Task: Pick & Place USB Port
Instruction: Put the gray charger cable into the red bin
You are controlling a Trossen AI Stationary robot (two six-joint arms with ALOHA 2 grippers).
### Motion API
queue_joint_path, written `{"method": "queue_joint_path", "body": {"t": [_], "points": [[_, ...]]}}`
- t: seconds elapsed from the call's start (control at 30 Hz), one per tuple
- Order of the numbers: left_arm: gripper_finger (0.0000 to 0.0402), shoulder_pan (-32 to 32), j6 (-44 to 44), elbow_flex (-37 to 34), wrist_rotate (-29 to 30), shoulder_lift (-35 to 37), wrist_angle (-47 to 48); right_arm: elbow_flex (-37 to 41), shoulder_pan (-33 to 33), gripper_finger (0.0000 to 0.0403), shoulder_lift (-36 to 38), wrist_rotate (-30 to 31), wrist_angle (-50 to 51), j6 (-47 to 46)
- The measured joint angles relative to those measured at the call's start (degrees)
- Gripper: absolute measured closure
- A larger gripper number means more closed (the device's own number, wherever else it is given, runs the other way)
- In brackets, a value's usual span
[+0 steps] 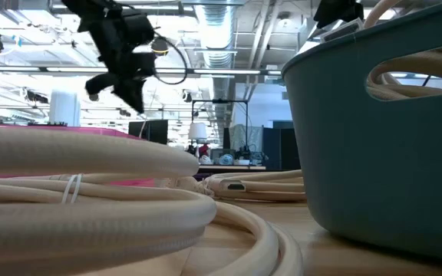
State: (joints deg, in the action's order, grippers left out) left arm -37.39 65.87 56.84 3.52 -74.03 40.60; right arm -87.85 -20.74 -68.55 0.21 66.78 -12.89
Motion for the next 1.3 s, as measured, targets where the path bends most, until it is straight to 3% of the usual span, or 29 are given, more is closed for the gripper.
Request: {"method": "queue_joint_path", "body": {"t": [0.23, 0.5, 0.87, 1.3], "points": [[0.0395, -0.61, -5.14, 6.64, -6.96, -4.43, 2.05, 0.02, -0.43, 0.0305, 0.00, -0.07, 0.02, 1.41], [0.0394, -1.68, -6.58, 11.78, -7.65, -8.32, 7.34, 0.01, -0.41, 0.0305, 0.00, -0.15, 0.09, 2.96], [0.0394, -9.69, -4.23, 11.78, -9.56, -17.02, 12.46, 0.00, -0.25, 0.0305, 0.00, -0.17, 0.52, 4.35], [0.0394, -11.03, 1.82, 11.80, -9.00, -20.96, 12.71, 0.02, -0.25, 0.0305, 0.00, -0.17, 0.50, 4.42]]}}
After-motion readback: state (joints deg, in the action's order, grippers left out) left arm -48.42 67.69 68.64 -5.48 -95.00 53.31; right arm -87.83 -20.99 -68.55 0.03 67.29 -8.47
